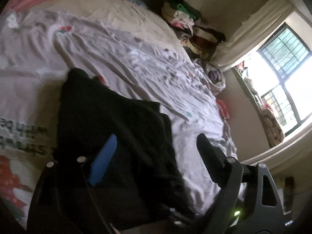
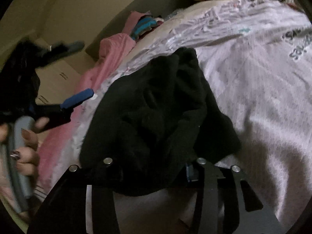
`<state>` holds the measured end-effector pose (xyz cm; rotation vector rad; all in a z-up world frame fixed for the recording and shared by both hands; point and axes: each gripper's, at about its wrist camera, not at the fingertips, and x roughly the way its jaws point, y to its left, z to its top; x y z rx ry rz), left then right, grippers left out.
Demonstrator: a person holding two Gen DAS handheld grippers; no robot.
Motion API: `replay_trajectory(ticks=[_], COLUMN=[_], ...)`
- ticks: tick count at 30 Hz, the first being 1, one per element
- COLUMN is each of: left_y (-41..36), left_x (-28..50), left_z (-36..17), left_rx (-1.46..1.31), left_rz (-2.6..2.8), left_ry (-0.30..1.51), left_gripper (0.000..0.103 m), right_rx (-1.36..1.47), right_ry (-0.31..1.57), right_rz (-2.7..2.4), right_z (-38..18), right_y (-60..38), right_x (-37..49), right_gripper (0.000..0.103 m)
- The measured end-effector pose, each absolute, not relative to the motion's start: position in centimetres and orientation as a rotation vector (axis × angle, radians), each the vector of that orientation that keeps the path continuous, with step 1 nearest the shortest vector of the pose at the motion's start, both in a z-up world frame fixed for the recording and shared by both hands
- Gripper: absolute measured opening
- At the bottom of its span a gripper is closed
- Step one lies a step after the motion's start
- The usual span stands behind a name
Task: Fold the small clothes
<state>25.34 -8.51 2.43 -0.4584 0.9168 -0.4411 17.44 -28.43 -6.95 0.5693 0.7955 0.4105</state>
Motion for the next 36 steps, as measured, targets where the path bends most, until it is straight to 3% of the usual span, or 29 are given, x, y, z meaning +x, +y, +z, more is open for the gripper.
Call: replay_trajectory(ticks=[4, 14, 17, 19, 27, 33, 36], left_y=[-6.3, -4.2, -4.4, -4.5, -6.2, -7.3, -7.5], left_x=[24.2, 22.6, 22.6, 22.6, 22.0, 21.6, 21.5], left_z=[1.0, -3.3, -3.4, -3.3, -2.4, -2.9, -3.1], left_rx=[-0.391, -0.317, -0.294, -0.285, -0.228, -0.176, -0.173], left_rz=[-0.343, -0.269, -0.271, -0.27, -0.298, -0.301, -0.306], left_ry=[0.912, 0.958, 0.956, 0.956, 0.935, 0.949, 0.958], left_gripper=[0.077, 0.077, 0.077, 0.077, 0.078, 0.081, 0.082], right_rx=[0.627, 0.501, 0.461, 0.387, 0.137, 0.128, 0.16], right_ry=[0.827, 0.964, 0.993, 0.99, 0.796, 0.899, 0.904], right_rz=[0.483, 0.513, 0.498, 0.497, 0.541, 0.487, 0.463], right_z=[-5.8, -3.4, -3.6, -3.4, 1.7, -2.4, -3.5], right_y=[-29.2, -28.1, -27.8, -27.2, -25.5, -27.0, -28.0], right_x=[17.6, 24.3, 26.0, 27.0, 26.7, 28.1, 27.6], right_gripper=[0.068, 0.073, 0.06, 0.022, 0.019, 0.02, 0.025])
